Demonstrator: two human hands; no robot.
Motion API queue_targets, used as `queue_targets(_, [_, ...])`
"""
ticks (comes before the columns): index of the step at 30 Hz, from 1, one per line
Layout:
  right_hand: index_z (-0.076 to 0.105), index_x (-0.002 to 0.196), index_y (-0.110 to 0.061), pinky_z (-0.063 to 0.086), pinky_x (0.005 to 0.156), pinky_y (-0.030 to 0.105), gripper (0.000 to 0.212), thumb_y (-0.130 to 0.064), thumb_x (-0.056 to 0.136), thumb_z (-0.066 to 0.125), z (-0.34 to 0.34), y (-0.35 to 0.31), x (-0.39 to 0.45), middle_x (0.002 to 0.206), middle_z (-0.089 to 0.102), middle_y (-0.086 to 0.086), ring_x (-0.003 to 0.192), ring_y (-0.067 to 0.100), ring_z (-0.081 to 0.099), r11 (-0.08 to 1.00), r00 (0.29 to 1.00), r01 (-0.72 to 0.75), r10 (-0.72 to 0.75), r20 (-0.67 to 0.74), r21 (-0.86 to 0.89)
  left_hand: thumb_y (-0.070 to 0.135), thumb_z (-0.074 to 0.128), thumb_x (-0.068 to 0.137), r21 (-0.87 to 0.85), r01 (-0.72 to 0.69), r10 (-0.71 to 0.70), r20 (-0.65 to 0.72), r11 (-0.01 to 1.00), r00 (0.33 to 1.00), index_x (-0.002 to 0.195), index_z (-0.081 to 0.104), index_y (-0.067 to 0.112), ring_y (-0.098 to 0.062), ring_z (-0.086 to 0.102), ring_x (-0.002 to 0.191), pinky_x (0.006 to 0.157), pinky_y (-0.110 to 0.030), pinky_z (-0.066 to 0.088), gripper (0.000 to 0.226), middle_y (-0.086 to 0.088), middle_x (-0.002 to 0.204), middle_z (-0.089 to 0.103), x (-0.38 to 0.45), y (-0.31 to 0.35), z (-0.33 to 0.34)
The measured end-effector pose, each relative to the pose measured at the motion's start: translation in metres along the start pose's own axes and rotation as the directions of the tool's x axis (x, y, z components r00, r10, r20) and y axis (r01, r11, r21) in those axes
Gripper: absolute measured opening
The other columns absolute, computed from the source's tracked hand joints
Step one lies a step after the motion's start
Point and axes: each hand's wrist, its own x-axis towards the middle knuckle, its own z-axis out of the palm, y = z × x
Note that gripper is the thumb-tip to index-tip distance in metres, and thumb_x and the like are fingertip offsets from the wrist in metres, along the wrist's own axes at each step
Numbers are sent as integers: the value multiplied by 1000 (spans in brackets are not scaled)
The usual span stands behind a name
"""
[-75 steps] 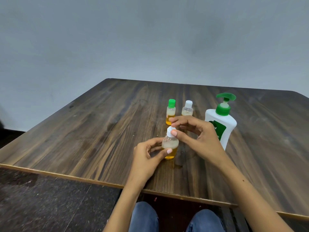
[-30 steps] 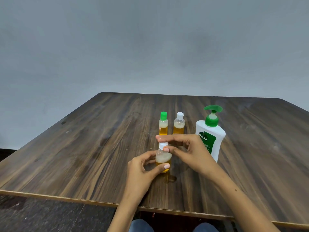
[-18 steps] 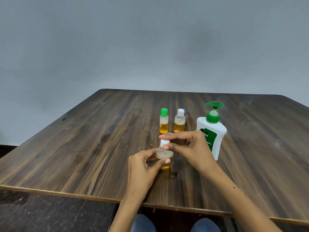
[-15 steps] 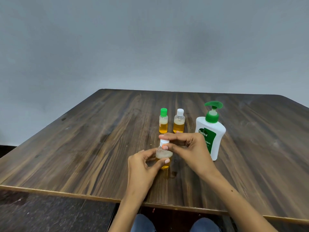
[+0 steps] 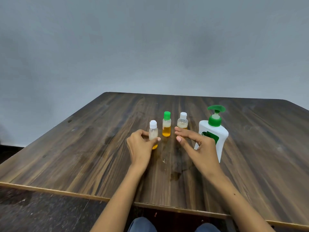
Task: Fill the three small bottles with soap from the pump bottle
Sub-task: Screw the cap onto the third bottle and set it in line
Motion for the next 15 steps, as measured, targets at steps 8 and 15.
queue_targets(8, [76, 102, -13, 47, 95, 17, 19, -7, 86, 71, 4, 8, -1, 110, 71, -10, 108, -1, 63, 997, 999, 51, -51, 8, -53, 28, 88, 65, 51, 33, -29, -75, 998, 997, 77, 61, 9, -20, 60, 77, 61, -29, 35, 35, -2, 78, 66, 36, -7, 27])
queue_targets(15, [76, 101, -16, 48, 93, 17, 20, -6, 85, 71, 4, 14, -4, 109, 72, -12, 107, 0, 64, 994, 997, 79, -78, 20, -76, 25, 89, 65, 27, 5, -3, -101, 1000, 995, 79, 60, 8, -16, 55, 73, 63, -30, 36, 36, 1, 76, 62, 45, -9, 35])
